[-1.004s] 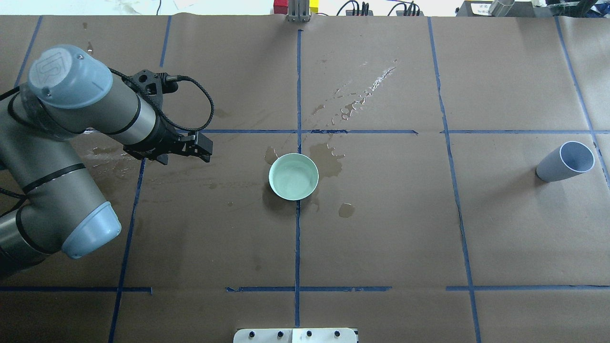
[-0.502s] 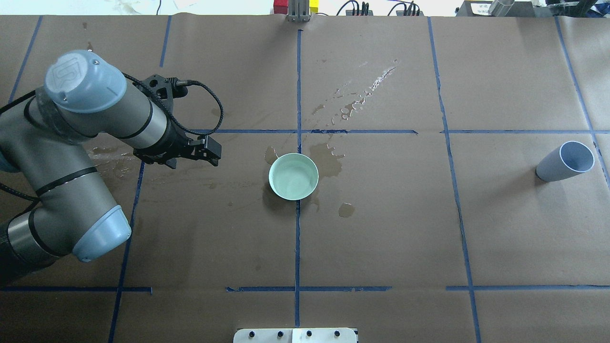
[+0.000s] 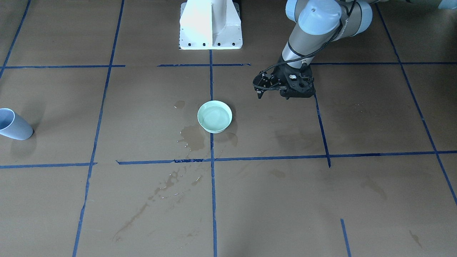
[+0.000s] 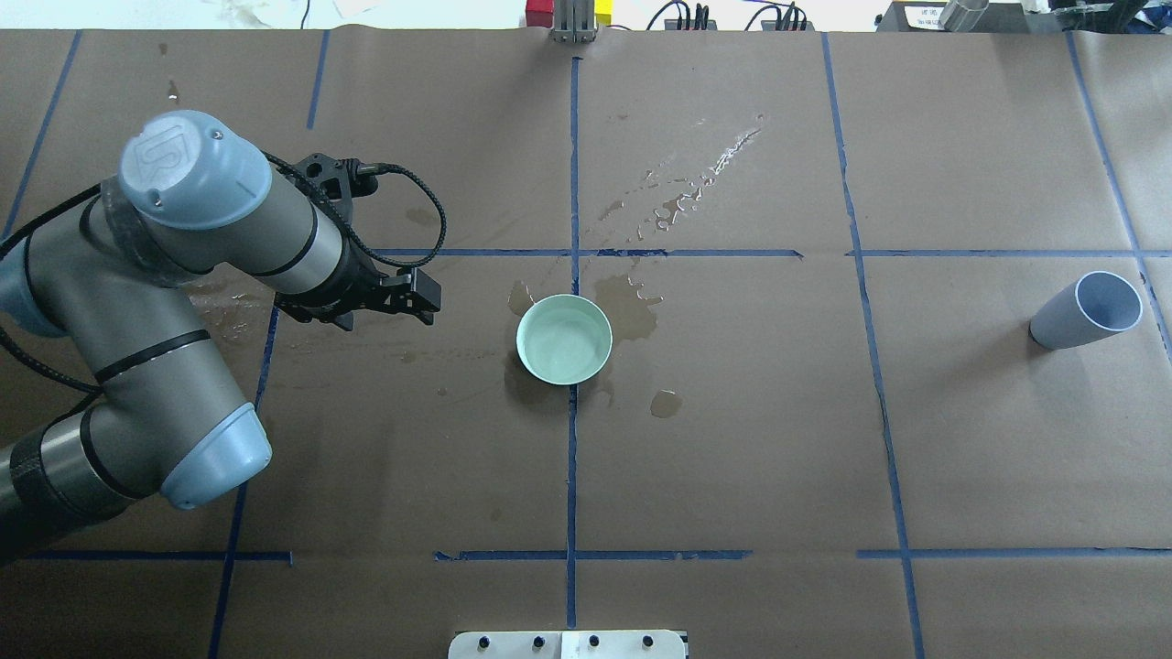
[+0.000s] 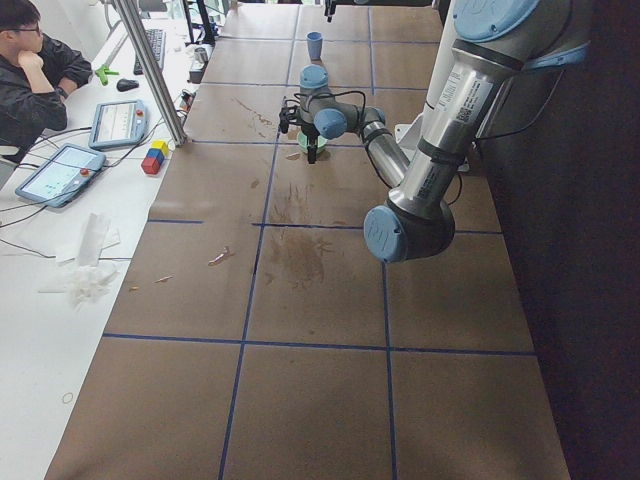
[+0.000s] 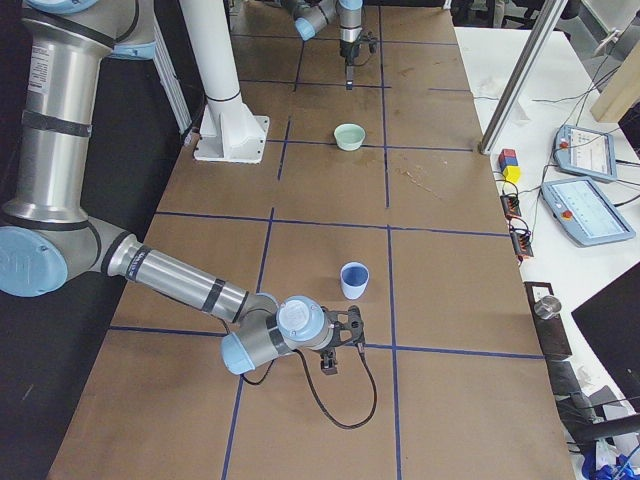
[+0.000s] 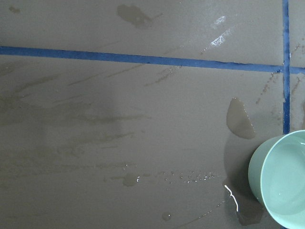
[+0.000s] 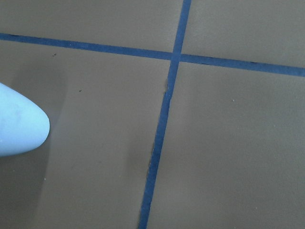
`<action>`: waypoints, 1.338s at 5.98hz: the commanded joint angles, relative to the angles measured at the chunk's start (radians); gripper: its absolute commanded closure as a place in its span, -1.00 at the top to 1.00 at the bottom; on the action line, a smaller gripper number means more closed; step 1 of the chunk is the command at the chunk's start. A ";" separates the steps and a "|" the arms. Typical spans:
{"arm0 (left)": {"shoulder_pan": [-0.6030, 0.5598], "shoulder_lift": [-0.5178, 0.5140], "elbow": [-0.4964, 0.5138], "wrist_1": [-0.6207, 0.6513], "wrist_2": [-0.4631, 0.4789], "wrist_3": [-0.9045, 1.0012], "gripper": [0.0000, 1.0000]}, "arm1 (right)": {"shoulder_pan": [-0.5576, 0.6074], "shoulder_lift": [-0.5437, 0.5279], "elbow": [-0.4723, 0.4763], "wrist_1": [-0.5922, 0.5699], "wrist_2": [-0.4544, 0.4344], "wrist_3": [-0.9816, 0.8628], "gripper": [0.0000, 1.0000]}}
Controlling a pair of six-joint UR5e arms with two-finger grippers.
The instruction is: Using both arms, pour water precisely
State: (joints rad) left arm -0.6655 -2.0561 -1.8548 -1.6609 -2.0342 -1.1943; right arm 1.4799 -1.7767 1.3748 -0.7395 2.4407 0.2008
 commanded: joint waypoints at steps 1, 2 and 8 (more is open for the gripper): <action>0.026 -0.016 0.025 -0.002 0.028 -0.024 1.00 | 0.048 0.003 0.132 -0.261 -0.026 -0.096 1.00; 0.037 -0.039 0.042 -0.002 0.041 -0.025 1.00 | 0.074 0.005 0.191 -0.408 -0.052 -0.171 1.00; 0.121 -0.188 0.271 -0.157 0.158 -0.232 1.00 | 0.178 0.011 0.386 -0.822 -0.078 -0.363 1.00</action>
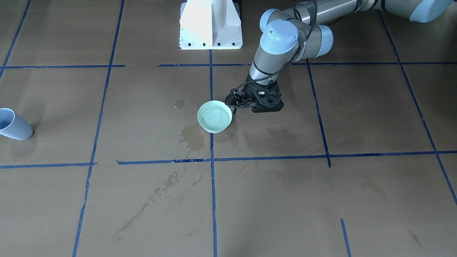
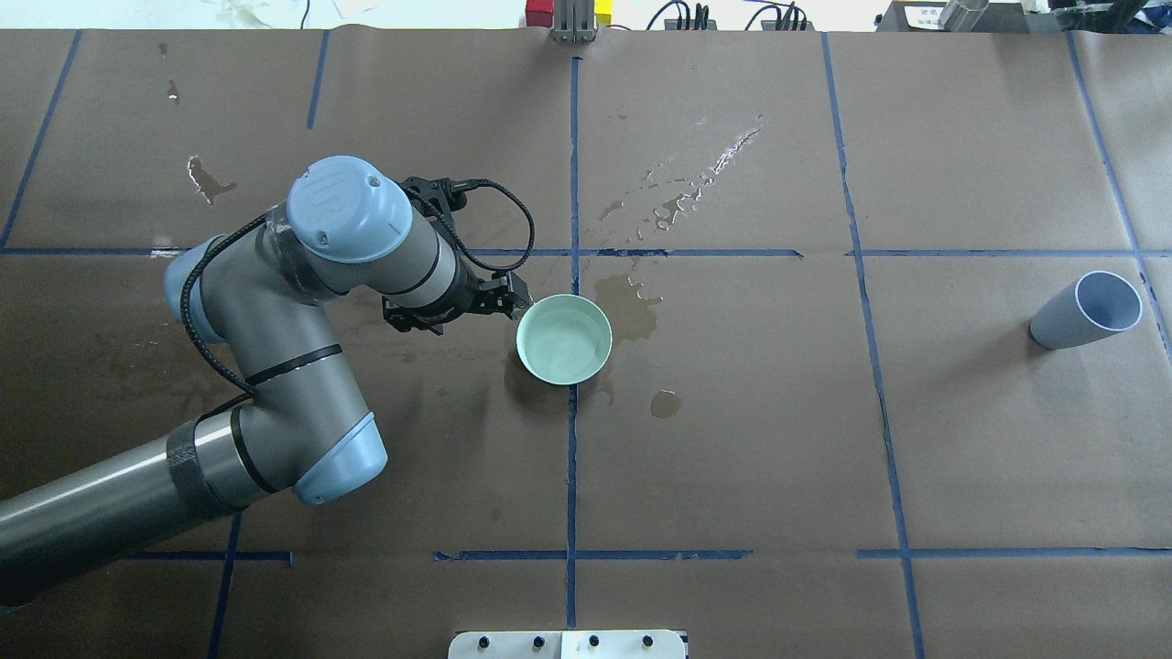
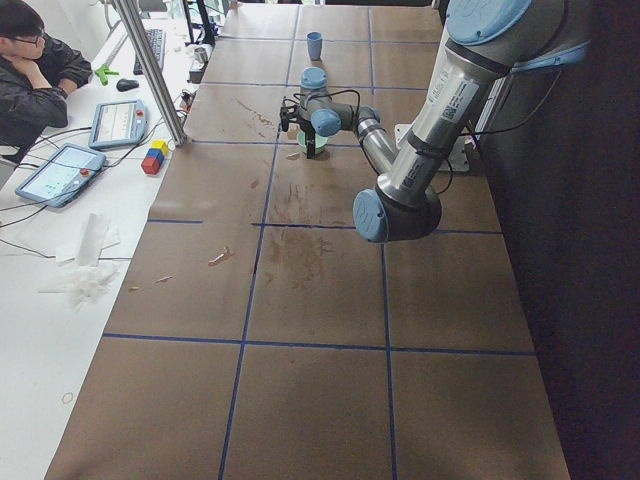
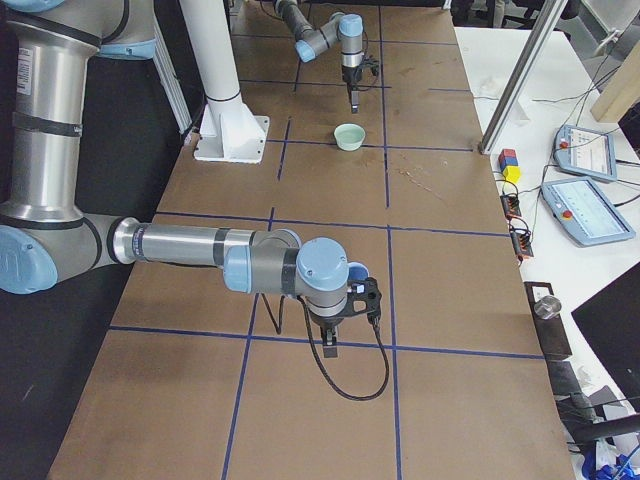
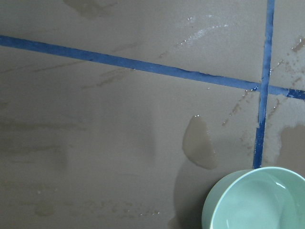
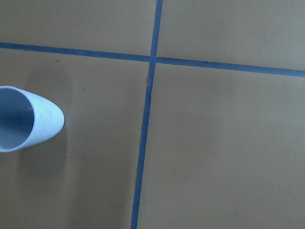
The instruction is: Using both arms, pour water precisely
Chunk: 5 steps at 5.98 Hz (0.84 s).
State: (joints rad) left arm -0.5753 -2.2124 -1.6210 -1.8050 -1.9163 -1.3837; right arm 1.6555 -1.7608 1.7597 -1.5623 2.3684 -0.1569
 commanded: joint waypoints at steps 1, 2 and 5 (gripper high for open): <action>0.058 -0.055 0.067 -0.014 0.061 -0.057 1.00 | 0.003 -0.005 0.001 0.001 -0.006 -0.006 1.00; 0.060 -0.065 0.085 -0.014 0.062 -0.066 0.95 | 0.003 -0.006 0.001 0.002 -0.006 -0.007 1.00; 0.061 -0.102 0.144 -0.036 0.060 -0.104 -0.42 | 0.003 -0.005 0.000 0.002 -0.006 -0.006 1.00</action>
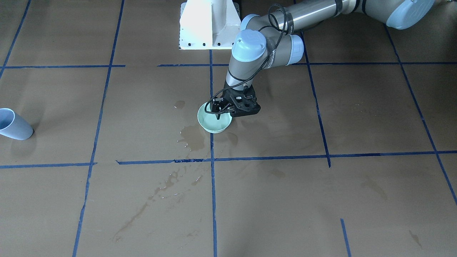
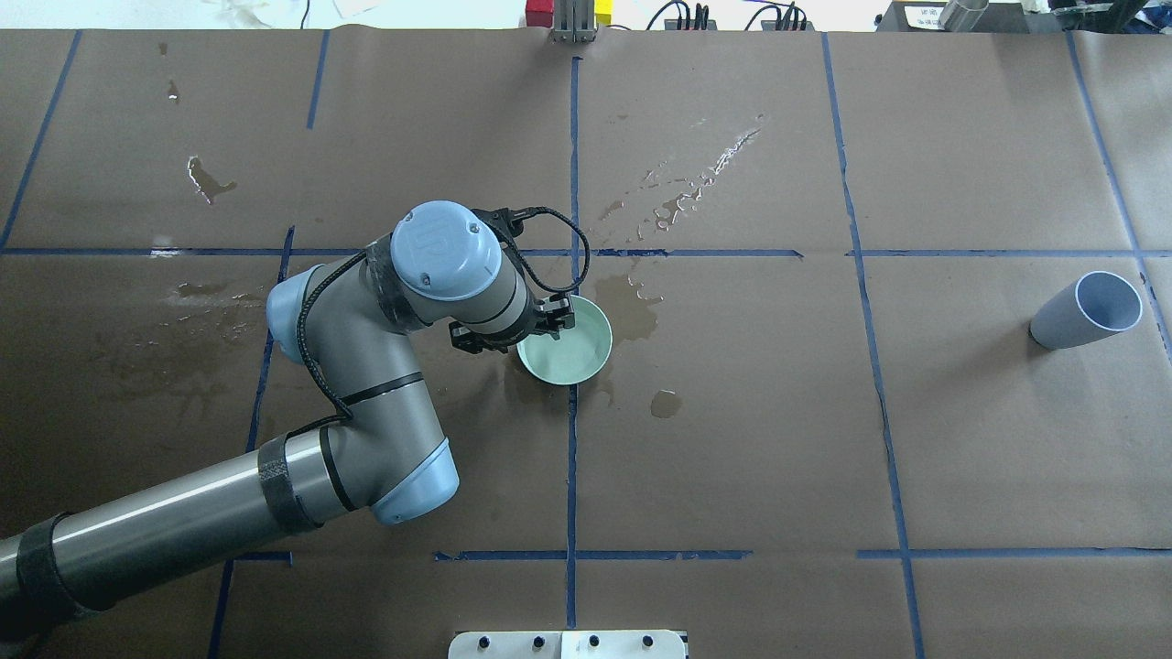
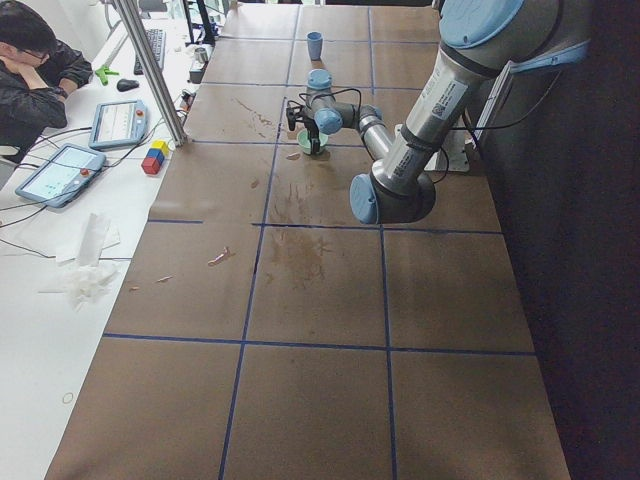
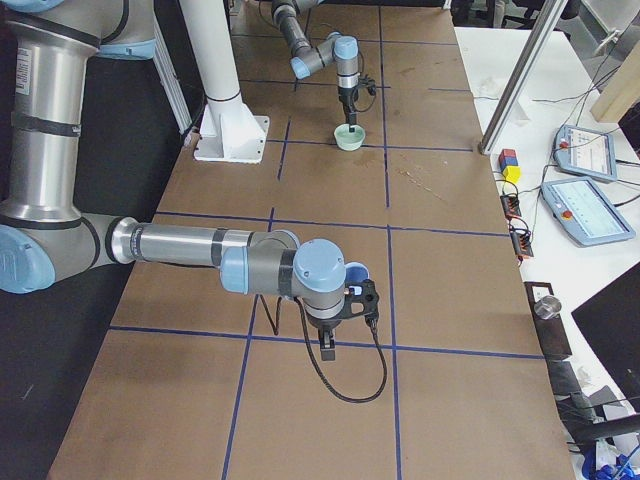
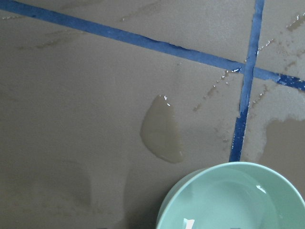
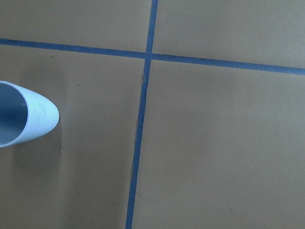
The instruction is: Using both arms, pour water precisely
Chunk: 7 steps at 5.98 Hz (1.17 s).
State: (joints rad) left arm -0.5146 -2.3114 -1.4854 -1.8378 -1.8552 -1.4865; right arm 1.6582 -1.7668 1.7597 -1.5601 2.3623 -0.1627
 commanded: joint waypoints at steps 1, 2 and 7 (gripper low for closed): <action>0.008 0.000 0.014 -0.003 -0.001 0.005 -0.58 | 0.000 0.003 0.000 -0.001 0.000 0.000 1.00; 0.010 0.000 0.014 -0.003 -0.001 0.005 -0.58 | 0.000 0.003 0.000 -0.002 -0.002 0.000 1.00; -0.025 0.010 -0.053 -0.003 -0.010 0.009 -1.00 | -0.001 0.007 0.000 0.000 -0.002 0.005 1.00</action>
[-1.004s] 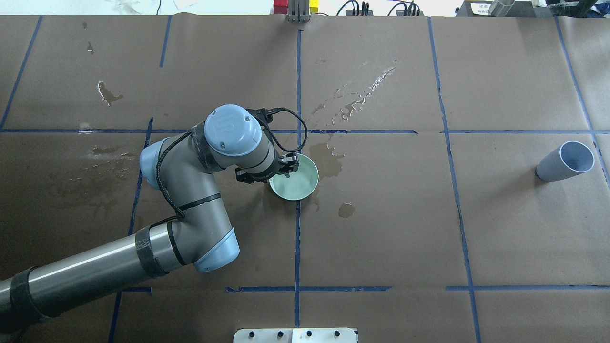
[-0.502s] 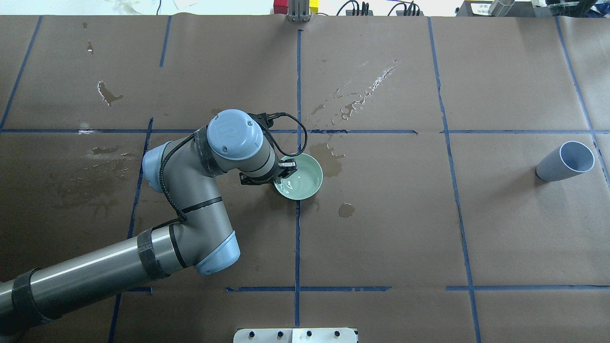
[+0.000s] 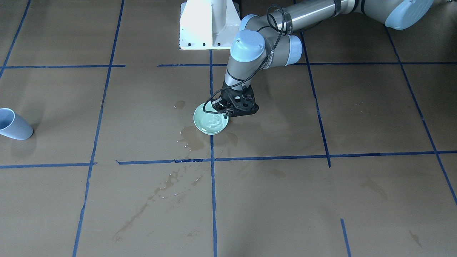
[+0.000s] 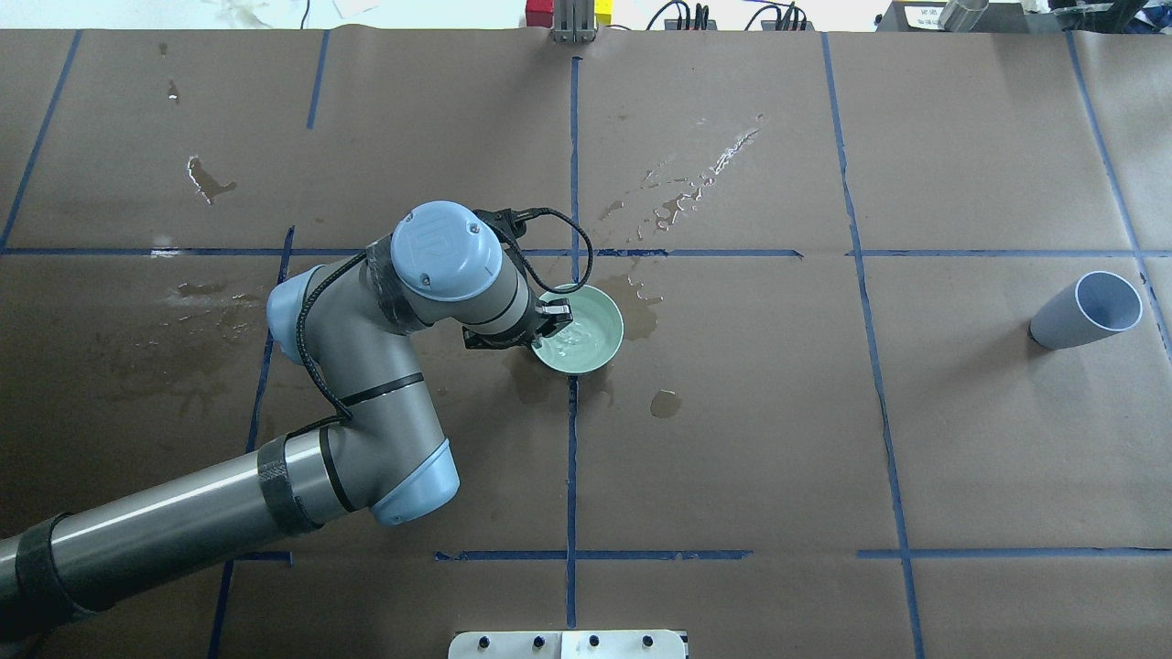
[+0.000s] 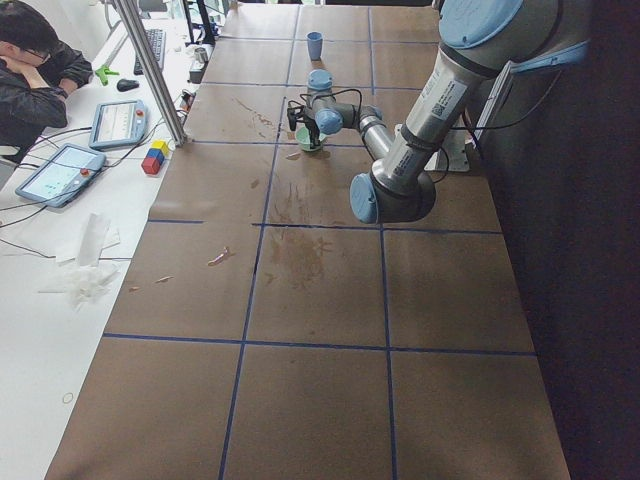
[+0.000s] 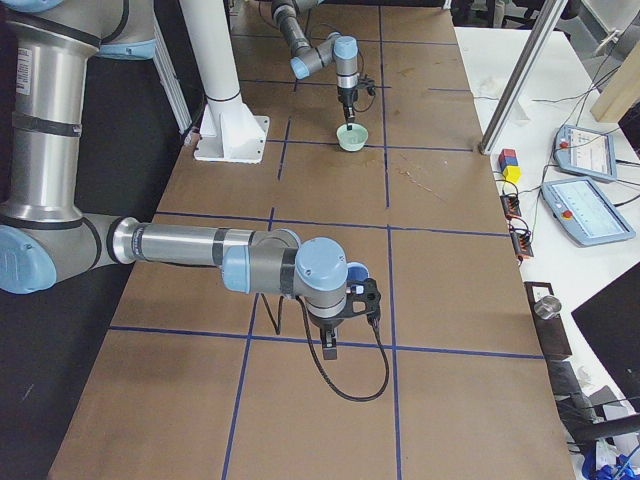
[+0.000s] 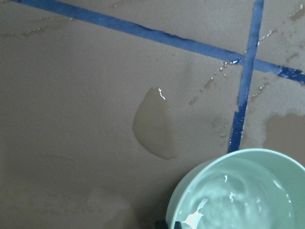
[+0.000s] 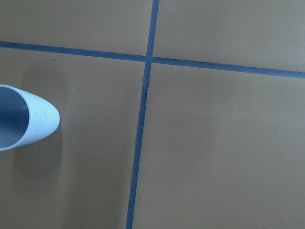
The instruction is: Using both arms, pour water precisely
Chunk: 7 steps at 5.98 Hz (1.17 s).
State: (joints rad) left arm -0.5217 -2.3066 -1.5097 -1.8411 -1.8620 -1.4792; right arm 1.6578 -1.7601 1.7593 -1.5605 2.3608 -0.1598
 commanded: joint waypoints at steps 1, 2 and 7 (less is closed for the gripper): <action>-0.067 0.051 -0.087 -0.001 -0.078 0.013 -1.00 | -0.001 0.001 -0.001 0.002 0.002 0.003 1.00; -0.128 0.135 -0.177 0.002 -0.154 0.095 -1.00 | -0.001 0.001 -0.001 0.002 0.002 0.005 1.00; -0.535 0.480 -0.218 -0.001 -0.474 0.693 -1.00 | -0.003 -0.001 -0.001 0.002 0.009 0.011 1.00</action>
State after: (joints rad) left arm -0.9861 -1.8938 -1.7273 -1.8422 -2.2861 -0.9019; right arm 1.6560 -1.7610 1.7579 -1.5585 2.3687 -0.1499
